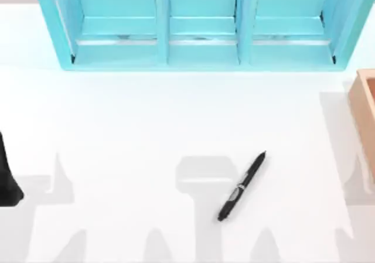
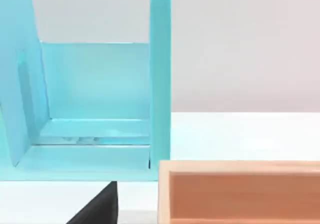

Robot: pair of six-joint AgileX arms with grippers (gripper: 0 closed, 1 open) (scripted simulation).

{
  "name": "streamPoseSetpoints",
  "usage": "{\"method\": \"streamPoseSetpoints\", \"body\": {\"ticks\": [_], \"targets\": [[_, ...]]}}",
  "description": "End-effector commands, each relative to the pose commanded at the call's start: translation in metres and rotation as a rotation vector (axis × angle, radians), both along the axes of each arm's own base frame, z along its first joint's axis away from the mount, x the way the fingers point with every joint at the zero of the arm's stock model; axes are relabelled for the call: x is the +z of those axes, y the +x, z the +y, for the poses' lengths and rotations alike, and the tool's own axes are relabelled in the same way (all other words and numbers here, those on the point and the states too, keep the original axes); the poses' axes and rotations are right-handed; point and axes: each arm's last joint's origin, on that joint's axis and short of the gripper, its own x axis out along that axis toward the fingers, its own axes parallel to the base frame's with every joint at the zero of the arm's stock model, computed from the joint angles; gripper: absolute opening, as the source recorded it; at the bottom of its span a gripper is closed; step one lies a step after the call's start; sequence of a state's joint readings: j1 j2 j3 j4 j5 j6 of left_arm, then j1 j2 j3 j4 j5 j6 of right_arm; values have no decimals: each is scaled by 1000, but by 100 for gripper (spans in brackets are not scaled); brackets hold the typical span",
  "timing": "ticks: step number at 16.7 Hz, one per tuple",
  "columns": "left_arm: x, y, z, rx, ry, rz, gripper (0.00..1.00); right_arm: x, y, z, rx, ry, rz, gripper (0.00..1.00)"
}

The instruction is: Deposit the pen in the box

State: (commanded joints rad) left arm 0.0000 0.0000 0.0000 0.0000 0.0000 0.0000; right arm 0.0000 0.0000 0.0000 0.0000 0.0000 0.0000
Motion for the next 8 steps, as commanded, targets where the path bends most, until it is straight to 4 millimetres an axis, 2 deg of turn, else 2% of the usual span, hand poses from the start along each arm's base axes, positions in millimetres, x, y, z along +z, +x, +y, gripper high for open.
{"method": "streamPoseSetpoints", "body": {"ticks": [4,8], "targets": [[0,0,0,0,0,0,100,6,0,3,29,29,22,100],[0,0,0,0,0,0,100,41,4,18,144,182,166,100]]}}
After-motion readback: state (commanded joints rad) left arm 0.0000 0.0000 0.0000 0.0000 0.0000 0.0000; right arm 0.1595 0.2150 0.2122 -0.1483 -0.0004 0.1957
